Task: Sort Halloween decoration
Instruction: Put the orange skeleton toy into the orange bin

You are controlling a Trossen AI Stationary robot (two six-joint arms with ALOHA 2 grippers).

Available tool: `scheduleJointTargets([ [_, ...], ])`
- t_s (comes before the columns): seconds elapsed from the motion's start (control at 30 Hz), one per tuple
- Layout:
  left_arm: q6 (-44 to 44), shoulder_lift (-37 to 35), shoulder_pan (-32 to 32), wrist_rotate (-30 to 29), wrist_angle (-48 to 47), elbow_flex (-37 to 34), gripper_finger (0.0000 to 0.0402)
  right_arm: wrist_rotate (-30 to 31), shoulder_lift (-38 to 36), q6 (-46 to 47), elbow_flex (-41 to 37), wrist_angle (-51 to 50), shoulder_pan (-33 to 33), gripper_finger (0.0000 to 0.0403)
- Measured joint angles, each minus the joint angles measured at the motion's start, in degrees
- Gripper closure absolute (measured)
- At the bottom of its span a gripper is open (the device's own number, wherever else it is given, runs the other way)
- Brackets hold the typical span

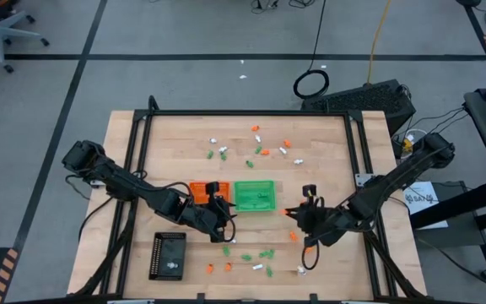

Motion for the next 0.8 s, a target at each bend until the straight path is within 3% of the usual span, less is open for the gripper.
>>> scheduleJointTargets([
  [0.53, 0.08, 0.00, 0.00, -0.02, 1.82, 0.00, 0.0267, 5.30, -0.01, -28.36, 5.19, 0.28, -0.42, 0.0393],
  [0.8, 3.25, 0.02, 0.00, -0.04, 5.02, -0.02, 0.0267, 5.33, -0.01, -33.88, 5.19, 1.12, -0.42, 0.0392],
])
